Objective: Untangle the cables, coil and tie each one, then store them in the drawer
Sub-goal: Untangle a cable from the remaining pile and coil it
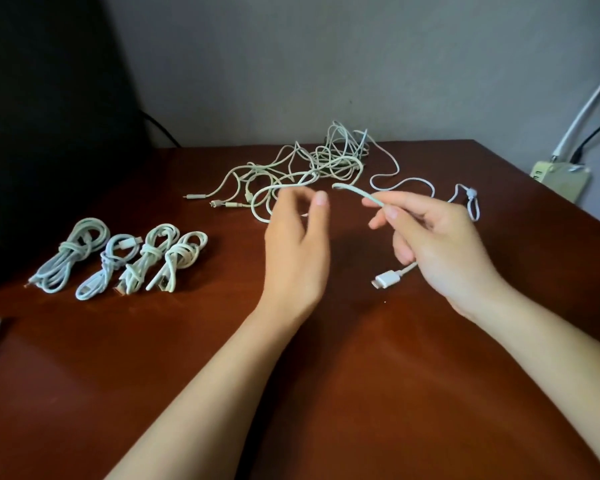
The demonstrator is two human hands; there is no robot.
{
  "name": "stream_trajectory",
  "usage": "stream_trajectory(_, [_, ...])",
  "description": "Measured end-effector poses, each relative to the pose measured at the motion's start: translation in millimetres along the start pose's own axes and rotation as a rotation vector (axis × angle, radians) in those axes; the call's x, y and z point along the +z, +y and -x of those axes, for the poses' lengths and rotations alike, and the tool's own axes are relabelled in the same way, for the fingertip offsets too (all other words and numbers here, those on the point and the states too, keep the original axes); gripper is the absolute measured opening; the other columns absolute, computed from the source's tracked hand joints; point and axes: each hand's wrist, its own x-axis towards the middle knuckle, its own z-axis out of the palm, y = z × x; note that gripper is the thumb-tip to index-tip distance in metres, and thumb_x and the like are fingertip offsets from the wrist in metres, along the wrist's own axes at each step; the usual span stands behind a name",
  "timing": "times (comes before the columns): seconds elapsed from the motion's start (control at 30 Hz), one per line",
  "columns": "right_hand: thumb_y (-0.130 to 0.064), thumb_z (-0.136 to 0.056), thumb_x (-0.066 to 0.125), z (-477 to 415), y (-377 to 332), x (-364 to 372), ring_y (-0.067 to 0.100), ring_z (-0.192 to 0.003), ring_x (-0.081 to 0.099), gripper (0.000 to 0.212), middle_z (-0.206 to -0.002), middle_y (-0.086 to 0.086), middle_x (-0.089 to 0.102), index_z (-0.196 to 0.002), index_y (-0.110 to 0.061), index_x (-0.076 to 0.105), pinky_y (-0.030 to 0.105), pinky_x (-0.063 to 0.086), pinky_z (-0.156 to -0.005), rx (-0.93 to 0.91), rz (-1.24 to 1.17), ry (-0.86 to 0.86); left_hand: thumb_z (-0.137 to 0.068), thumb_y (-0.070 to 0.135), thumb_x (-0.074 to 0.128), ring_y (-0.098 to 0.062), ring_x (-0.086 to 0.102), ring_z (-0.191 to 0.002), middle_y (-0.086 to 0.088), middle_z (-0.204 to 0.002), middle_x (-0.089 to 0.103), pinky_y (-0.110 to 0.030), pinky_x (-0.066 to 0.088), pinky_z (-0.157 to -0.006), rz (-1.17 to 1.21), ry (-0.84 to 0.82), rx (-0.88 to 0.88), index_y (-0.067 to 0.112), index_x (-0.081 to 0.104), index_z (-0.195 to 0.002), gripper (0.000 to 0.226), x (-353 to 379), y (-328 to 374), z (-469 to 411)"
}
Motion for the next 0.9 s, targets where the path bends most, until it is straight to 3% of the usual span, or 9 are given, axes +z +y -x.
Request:
stream_trajectory(0.07, [-0.006,-0.096,0.048,4,-1,2,0.005,-0.043,0.044,0.029,-0.077,-0.013,0.066,-0.1,-0.027,0.068,0.017,0.038,-0.049,-0.138,0.081,-0.07,-0.102,0.033,0.036,-0.007,0.056,-0.068,0.005,-0.089,0.06,-0.025,0.046,-0.068,0.09,-0.002,-0.243,0.025,0.049,-0.094,0.018,-1,-2,-6])
stream_trajectory(0.17, [0.0,-0.092,0.051,10,-5,7,-0.009,-0.061,0.053,0.027,-0.083,-0.01,0.062,-0.108,-0.01,0.07,0.003,0.036,-0.064,-0.4,0.297,-0.207,-0.103,0.04,0.027,-0.015,0.061,-0.063,-0.005,-0.083,0.069,-0.025,0.045,-0.058,0.381,-0.158,-0.601,0.008,0.054,-0.114,0.043,-5,-2,-13])
stream_trajectory(0.27, [0.004,-0.09,0.054,13,-4,7,-0.013,-0.078,0.052,0.026,-0.086,0.0,0.065,-0.109,-0.005,0.07,0.003,0.034,-0.074,-0.529,0.397,-0.336,-0.102,0.034,0.034,-0.018,0.064,-0.071,-0.006,-0.085,0.072,-0.03,0.047,-0.066,0.702,-0.284,-0.762,0.004,0.055,-0.117,0.04,-15,1,-16])
stream_trajectory(0.37, [-0.003,-0.091,0.056,14,-2,6,0.002,-0.073,0.056,0.023,-0.084,-0.004,0.066,-0.104,-0.01,0.073,0.007,0.037,-0.072,-0.489,0.433,-0.397,-0.1,0.011,0.04,-0.01,0.061,-0.064,0.0,-0.085,0.07,-0.027,0.045,-0.067,0.691,-0.31,-0.647,0.007,0.06,-0.109,0.023,-19,1,-16])
stream_trajectory(0.47, [-0.011,-0.089,0.057,14,-2,8,0.014,-0.063,0.058,0.019,-0.077,-0.009,0.066,-0.093,-0.018,0.075,0.012,0.041,-0.064,-0.329,0.382,-0.355,-0.097,-0.001,0.041,-0.005,0.056,-0.062,0.007,-0.082,0.069,-0.021,0.042,-0.063,0.658,-0.264,-0.482,0.008,0.062,-0.117,0.03,-18,-1,-17])
stream_trajectory(0.57, [-0.009,-0.087,0.064,10,-3,7,0.032,-0.066,0.065,0.02,-0.075,-0.006,0.071,-0.084,-0.027,0.073,0.047,0.054,-0.068,-0.088,0.272,-0.249,-0.097,-0.003,0.041,-0.005,0.054,-0.066,0.009,-0.081,0.069,-0.018,0.041,-0.062,0.662,-0.242,-0.344,0.018,0.062,-0.11,0.033,-18,-3,-17])
stream_trajectory(0.6, [-0.006,-0.086,0.065,7,-4,6,0.031,-0.064,0.065,0.021,-0.073,-0.004,0.071,-0.084,-0.026,0.073,0.049,0.054,-0.064,-0.032,0.244,-0.207,-0.096,-0.004,0.041,-0.007,0.054,-0.07,0.01,-0.081,0.069,-0.019,0.041,-0.065,0.655,-0.243,-0.299,0.02,0.062,-0.109,0.034,-19,-3,-18])
stream_trajectory(0.7, [0.0,-0.086,0.063,2,-8,0,0.003,-0.04,0.051,0.016,-0.067,0.002,0.065,-0.089,-0.013,0.073,0.012,0.038,-0.042,0.121,0.125,-0.092,-0.095,-0.007,0.041,-0.012,0.055,-0.081,0.008,-0.084,0.069,-0.023,0.041,-0.075,0.633,-0.287,-0.171,0.02,0.06,-0.11,0.036,-17,-3,-16])
stream_trajectory(0.9, [-0.009,-0.094,0.052,-4,-6,-6,0.002,-0.036,0.022,0.022,-0.055,-0.004,0.041,-0.086,-0.017,0.071,0.018,0.011,-0.041,0.352,-0.204,-0.004,-0.089,-0.004,0.048,-0.002,0.062,-0.09,0.004,-0.087,0.068,-0.017,0.041,-0.09,0.37,-0.448,0.059,0.019,0.062,-0.107,0.033,-9,-2,-8])
